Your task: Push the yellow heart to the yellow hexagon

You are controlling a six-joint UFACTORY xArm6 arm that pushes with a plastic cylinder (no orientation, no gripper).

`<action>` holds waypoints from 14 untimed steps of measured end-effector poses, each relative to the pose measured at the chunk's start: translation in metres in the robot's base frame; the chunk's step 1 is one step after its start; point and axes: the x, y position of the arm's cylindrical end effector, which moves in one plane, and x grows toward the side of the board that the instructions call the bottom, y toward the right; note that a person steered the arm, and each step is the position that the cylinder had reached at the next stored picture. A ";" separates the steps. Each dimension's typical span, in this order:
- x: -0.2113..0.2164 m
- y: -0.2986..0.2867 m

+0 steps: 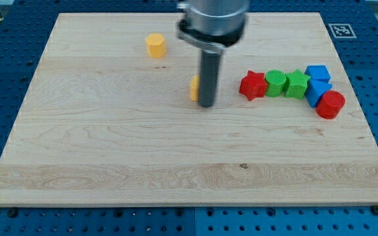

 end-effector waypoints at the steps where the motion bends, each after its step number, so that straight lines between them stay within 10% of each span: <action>1: -0.017 -0.047; 4: 0.056 0.049; 5: 0.018 0.070; 10: -0.038 -0.114; 14: -0.025 0.016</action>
